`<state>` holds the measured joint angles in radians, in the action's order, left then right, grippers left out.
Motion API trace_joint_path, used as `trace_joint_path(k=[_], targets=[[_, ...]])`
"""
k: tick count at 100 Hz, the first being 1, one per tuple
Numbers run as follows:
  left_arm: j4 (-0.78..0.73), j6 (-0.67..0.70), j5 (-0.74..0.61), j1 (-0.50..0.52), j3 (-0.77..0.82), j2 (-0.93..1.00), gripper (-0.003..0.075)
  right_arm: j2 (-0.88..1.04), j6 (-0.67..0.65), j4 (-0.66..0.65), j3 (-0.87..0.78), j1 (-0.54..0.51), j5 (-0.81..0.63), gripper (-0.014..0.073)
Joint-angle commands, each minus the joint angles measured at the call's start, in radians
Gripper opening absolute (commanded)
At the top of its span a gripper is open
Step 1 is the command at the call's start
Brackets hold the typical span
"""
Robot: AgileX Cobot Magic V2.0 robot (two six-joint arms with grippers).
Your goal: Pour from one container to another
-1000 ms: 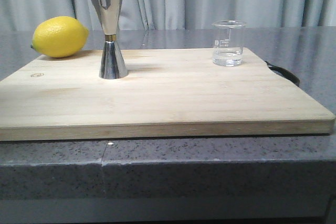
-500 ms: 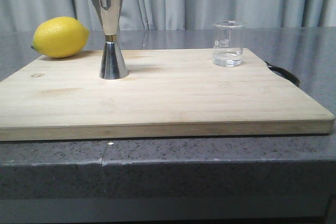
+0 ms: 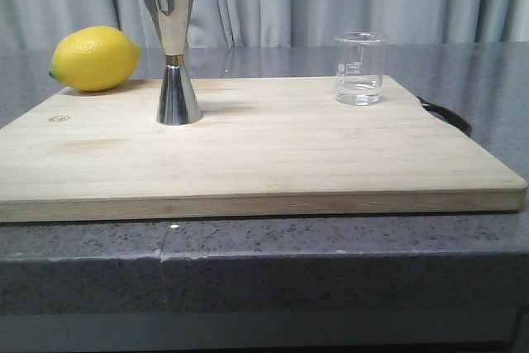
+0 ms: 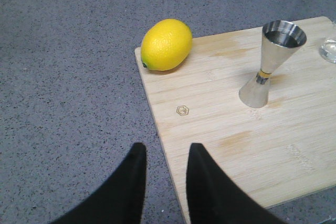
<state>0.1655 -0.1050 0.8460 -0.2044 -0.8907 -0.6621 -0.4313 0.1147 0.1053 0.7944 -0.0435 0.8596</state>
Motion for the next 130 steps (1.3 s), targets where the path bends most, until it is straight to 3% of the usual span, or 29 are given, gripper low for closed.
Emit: trace_joint_path(k=[1,9,69,85,109,130], targets=[[-0.008,0.009,-0.074,-0.006,-0.026,-0.002,0.0053,-0.006,0.001,0.001,0.023,-0.006,-0.07,-0.0043],[-0.017,0.009,-0.077,-0.006,-0.026,-0.002,-0.002,-0.006,0.001,0.001,0.023,-0.006,-0.07,-0.0075],[-0.02,0.007,-0.087,-0.006,0.007,0.032,-0.0019,-0.006,0.001,0.001,0.023,-0.006,-0.067,-0.0075],[-0.174,-0.011,-0.236,0.034,0.193,0.164,-0.0019,-0.006,0.001,0.001,0.023,-0.006,-0.067,-0.0075],[-0.179,-0.011,-0.63,0.093,0.579,0.414,-0.0019,-0.006,0.001,0.001,0.023,-0.006,-0.067,-0.0075],[-0.165,-0.011,-0.811,0.11,0.809,0.601,-0.0019,-0.006,0.001,0.001,0.023,-0.006,-0.067,-0.0075]])
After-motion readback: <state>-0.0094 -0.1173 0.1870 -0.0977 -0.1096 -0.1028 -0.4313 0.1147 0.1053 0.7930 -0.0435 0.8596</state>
